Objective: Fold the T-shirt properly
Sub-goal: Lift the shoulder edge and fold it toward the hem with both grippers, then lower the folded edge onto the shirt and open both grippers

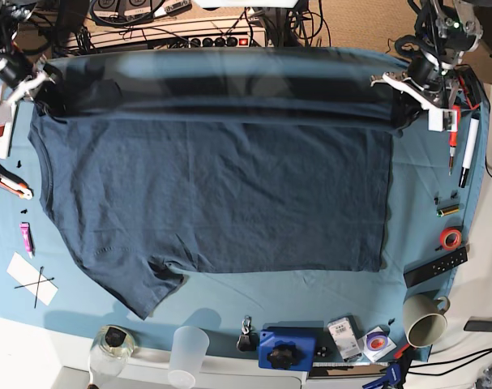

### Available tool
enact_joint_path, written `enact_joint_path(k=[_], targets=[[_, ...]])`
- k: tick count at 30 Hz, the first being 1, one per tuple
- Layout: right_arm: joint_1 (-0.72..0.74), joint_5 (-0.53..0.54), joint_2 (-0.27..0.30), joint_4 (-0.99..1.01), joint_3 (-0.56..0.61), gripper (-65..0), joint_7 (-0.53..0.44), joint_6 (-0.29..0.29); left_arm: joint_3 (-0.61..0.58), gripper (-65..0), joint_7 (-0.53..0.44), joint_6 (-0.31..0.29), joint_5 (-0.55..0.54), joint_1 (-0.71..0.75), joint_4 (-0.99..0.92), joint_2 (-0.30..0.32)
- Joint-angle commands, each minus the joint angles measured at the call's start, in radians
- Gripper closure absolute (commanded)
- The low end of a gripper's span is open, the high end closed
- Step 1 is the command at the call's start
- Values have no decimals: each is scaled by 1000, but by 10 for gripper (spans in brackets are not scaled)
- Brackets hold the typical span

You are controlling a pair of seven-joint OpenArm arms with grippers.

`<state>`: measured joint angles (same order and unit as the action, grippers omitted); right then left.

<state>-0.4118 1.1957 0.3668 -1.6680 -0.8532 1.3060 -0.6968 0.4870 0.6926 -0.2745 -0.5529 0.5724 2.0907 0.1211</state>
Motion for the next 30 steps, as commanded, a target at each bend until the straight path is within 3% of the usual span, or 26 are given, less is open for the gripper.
enact_joint_path(k=[1,10,19,22,30], targets=[[13,-10,32,-13,5,0,-33,-1,-4,0,-47,4,12,-8,8,14],[127,-169,35,-12,51,0,-102,-1,-21,0,-65,0,44,-115,-88,40],[201,-351,35,27,177,0,-213,-1,-27,0,-65,-14,45,-188,-129,40],[257,-359,35,102,206,0,-215,-1,-58,0,-66,-12,50,-202,-130,40],[402,-410,35,220,206,0,-223,-1,-126,0,-114,0,199,-263,-141,40]])
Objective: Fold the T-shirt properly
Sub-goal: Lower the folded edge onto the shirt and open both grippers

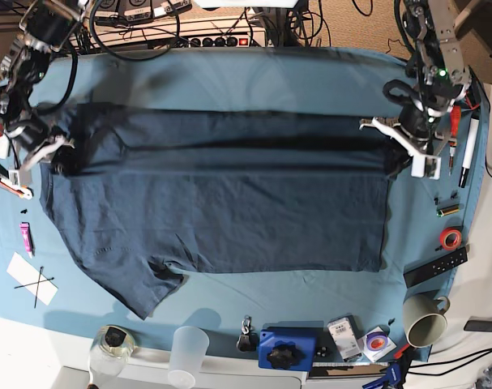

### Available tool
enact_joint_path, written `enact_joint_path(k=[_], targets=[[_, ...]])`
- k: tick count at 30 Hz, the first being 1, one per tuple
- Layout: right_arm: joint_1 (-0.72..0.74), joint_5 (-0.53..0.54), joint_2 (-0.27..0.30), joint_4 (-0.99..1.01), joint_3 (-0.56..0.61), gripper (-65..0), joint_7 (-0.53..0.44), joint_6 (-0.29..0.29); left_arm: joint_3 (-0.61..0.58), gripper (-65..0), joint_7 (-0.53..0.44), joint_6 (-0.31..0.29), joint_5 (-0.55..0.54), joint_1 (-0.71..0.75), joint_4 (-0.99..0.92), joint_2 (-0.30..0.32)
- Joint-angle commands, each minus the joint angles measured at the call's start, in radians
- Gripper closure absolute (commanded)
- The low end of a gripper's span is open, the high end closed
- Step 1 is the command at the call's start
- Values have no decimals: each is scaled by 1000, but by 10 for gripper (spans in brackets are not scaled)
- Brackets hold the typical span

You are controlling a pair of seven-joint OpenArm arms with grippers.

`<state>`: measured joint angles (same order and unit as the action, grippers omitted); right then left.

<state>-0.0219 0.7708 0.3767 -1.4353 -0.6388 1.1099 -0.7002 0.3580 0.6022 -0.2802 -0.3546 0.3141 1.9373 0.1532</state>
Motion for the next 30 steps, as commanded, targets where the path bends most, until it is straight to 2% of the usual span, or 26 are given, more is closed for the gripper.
enact_joint_path(k=[1,11,16,22,25,30], targets=[[26,13,26,0,-8,0,-27,2,-4,0,-23,24,7,-14,2,8],[89,13,24,116,-6,0,-47,2,-35,0,-27,35,60,-150,-167,8],[89,-110,25,116,68,0,-142,2,-35,0,-27,35,63,-220,-242,8],[94,-181,23,116,166,0,-273,2,-35,0,-29,35,63,-278,-291,8],[119,-233,14,116,176,0,-276,2,-35,0,-28,34,63,-304,-291,8],[168,-252,14,147,181,0,-288,2,-35,0,-27,35,64,-312,-304,8]])
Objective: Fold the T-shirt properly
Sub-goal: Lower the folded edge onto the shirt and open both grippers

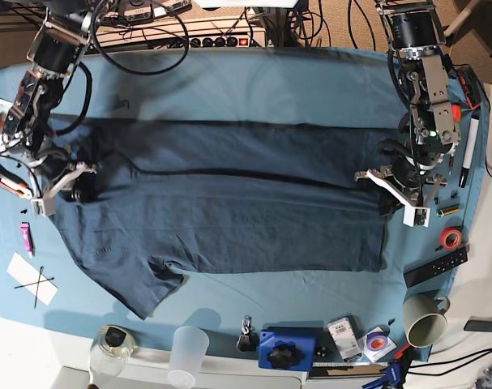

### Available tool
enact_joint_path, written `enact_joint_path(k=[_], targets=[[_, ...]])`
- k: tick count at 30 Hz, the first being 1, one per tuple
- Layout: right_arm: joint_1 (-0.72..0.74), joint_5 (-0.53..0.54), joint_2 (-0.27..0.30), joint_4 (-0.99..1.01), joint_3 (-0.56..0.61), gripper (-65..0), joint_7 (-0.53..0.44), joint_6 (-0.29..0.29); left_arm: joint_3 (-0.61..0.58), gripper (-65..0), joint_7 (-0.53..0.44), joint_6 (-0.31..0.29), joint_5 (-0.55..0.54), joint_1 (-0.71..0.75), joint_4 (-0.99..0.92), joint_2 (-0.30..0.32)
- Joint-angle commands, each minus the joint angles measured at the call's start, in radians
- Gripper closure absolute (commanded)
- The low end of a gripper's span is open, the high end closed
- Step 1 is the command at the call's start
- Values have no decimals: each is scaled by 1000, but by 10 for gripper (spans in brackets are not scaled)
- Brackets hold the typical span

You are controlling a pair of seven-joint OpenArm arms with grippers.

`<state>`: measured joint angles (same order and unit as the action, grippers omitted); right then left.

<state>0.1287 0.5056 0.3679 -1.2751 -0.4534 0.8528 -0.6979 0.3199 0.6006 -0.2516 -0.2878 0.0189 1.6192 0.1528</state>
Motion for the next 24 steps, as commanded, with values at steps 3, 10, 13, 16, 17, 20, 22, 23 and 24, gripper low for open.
enact_joint_path(k=[3,10,13,16,17,20,22,23,24], targets=[[52,9,23,51,-5,0,-31,0,3,0,-34,6,-3,-17,-19,8],[77,1,23,109,-5,0,-47,0,3,0,-53,-31,-3,-23,-51,8],[77,-21,23,109,-5,0,-69,0,3,0,-56,-31,-3,-37,-51,8],[77,-21,23,109,-5,0,-70,0,3,0,-56,-31,-3,-53,-51,8],[77,-21,23,108,-5,0,-73,0,3,0,-56,-31,-3,-57,-51,8],[77,-21,23,108,-5,0,-96,0,3,0,-55,-31,-2,-67,-52,8],[77,-21,23,108,-5,0,-98,0,3,0,-55,-31,2,-69,-53,8],[77,-21,23,108,-5,0,-97,0,3,0,-55,-31,5,-69,-56,8],[76,-21,23,108,-5,0,-96,0,3,0,-56,-31,5,-69,-60,8]])
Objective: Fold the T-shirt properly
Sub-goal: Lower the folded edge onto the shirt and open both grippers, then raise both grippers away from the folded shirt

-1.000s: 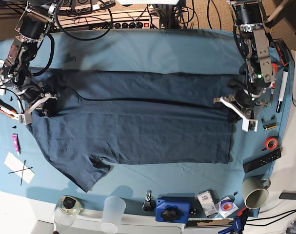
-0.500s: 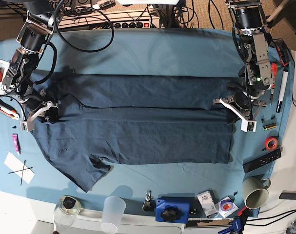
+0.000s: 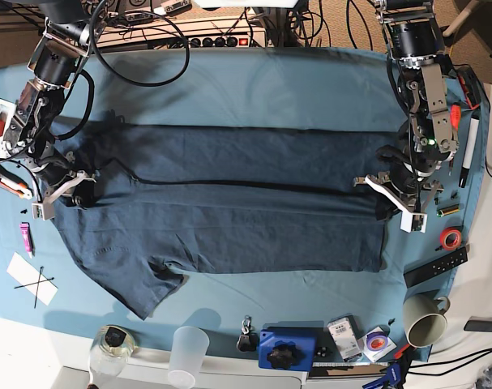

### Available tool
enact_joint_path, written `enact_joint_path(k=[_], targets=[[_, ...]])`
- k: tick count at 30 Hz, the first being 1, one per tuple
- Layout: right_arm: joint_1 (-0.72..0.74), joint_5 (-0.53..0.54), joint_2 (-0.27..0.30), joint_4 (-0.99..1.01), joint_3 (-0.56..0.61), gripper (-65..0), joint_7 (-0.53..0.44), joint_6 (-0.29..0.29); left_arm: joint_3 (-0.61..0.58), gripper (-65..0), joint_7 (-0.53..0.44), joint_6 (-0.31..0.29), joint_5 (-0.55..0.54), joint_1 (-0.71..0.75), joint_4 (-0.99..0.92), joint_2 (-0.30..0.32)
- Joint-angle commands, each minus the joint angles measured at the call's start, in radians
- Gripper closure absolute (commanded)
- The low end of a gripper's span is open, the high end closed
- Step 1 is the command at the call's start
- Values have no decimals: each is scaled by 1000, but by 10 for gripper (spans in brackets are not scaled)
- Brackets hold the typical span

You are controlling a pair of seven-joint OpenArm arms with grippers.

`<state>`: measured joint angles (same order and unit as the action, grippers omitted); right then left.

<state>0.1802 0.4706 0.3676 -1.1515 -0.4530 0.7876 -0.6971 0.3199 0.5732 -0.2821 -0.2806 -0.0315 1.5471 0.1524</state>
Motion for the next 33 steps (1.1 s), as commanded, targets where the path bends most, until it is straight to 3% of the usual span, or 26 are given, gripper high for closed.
enact_joint_path(k=[1,6,7,10,13,17,24,33], targets=[[25,14,24,-15,-5,0,-30,-1,3,0,-31,0,-3,-19,6,8],[25,15,24,-15,-5,0,-30,-1,3,0,-33,-30,-3,-19,-2,9],[25,16,26,-15,-5,-45,-30,-1,3,-18,-32,-51,-3,-21,-2,8],[26,35,30,-15,-5,-173,-35,-1,3,-204,-36,-86,-3,-25,-2,9],[25,80,39,-21,-7,-196,-15,-1,4,-313,-31,-81,-3,-35,-1,9],[34,190,71,-21,-10,-196,67,-1,4,-320,28,-82,-3,-45,19,9],[36,382,80,-98,-140,-196,253,-1,11,-320,304,2,-91,-43,177,8],[31,397,80,-136,-385,-196,397,7,37,-320,359,-7,-186,108,334,8]])
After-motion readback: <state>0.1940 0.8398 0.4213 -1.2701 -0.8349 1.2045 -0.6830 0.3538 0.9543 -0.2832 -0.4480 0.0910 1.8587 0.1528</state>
